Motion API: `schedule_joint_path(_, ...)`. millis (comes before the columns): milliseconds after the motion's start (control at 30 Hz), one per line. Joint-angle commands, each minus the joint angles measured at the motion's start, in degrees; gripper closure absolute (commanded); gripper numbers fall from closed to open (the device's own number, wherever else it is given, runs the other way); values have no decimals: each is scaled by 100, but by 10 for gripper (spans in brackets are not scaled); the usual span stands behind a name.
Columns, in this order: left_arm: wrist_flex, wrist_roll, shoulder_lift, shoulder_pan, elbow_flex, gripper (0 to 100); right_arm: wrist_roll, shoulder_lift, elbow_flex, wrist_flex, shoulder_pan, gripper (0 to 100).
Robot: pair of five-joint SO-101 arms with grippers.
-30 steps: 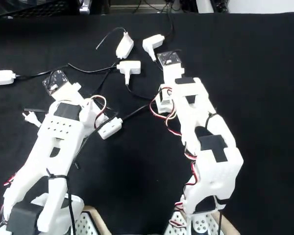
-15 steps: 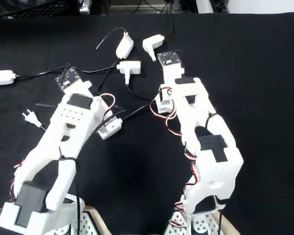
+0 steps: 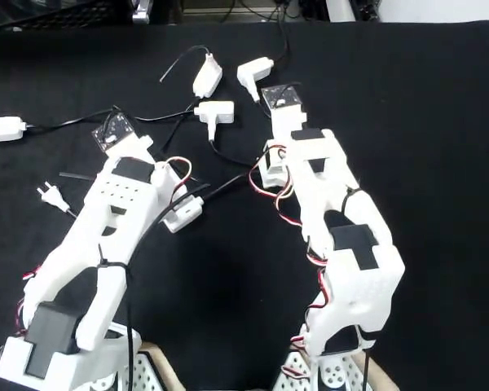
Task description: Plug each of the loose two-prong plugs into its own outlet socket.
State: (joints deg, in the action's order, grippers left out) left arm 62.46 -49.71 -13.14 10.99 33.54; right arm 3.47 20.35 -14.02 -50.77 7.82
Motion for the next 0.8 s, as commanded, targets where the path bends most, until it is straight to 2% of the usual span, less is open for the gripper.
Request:
schedule_joint_path(0,26,35,-44,22,101,970,-26,-268,66,70,-105,730)
schedule_joint_path(200,-299,44,308,40,224,970,-26,-268,57,53,-105,730)
schedule_joint_path(433,-325,62,1565,4,-409,970,-26,-259,57,44,-105,730)
schedule_joint_path(567,-202,334,2286,13,-848,971,-26,-259,57,44,-105,730)
schedule_joint_path(667,141,492,2400,4,-1191,969,-26,-259,57,44,-105,727)
schedule_joint_path(767,158,853,2462,4,-1288,969,-26,-277,48,44,-105,727)
